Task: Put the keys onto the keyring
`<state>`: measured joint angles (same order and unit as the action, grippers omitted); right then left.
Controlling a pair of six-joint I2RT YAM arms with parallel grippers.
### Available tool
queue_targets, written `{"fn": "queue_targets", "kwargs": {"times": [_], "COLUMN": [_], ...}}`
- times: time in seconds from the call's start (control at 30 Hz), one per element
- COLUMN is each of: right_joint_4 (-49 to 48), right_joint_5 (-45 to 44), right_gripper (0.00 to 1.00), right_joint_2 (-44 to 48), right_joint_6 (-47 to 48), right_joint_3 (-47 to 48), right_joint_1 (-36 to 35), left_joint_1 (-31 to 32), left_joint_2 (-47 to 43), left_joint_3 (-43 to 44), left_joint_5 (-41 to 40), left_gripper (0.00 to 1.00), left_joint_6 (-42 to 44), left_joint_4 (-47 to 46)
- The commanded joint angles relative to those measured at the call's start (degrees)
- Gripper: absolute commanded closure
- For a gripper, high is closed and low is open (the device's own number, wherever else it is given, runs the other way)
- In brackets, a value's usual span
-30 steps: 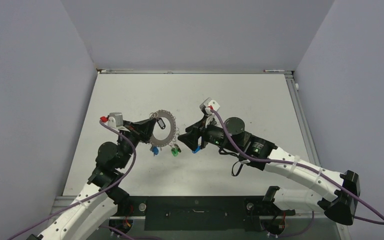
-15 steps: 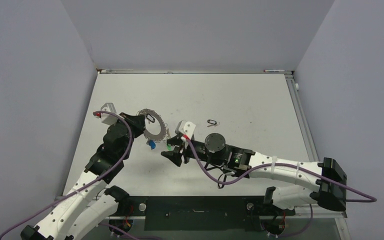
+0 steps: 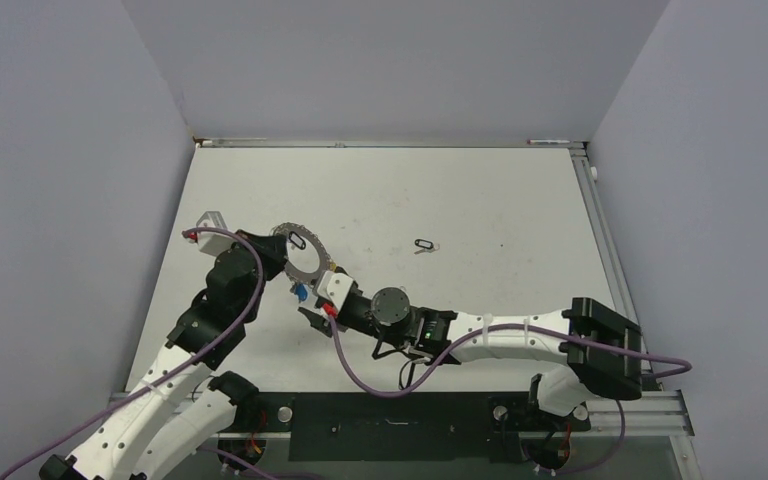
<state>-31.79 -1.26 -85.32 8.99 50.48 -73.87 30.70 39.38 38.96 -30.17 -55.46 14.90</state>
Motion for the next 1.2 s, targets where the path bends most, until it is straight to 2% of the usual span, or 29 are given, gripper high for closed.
{"fn": "queue_targets", "kwargs": {"times": [0.0,0.4,0.87,1.07,1.17], "right_joint_4": [-8.65,-14.0,-14.19,-12.18,-7.6], "right_joint_5": [-3.5,-5.49,-6.04,-5.31,-3.53], "right_gripper": [0.47,0.48,0.63,0.83,0.94], "right_joint_2": [-2.83,-8.07,-12.2,-11.16,-9.53], "right_joint_6": [2.58,3.41,4.21,4.93,5.51], "right_joint_3": [3.79,6.65,8.78,8.35,8.95], "right_joint_1": [0.12,1.24,2.95,2.96,2.99], "left_joint_1": [0.33,0.42,0.42,0.42,0.46], "left_joint_2": [-1.09,-1.91,-3.05,-3.73,-4.46], "left_joint_3": [3.0,2.22,1.16,0.54,-1.12], "left_joint_5": [-0.89,0.85,4.01,4.74,8.19], "left_gripper": [1.0,1.0,1.0,1.0,1.0], "left_joint_6": [-2.81,-2.9,-2.51,-1.36,2.95], "left_joint_4": [-2.22,-3.36,-4.99,-5.98,-10.18]}}
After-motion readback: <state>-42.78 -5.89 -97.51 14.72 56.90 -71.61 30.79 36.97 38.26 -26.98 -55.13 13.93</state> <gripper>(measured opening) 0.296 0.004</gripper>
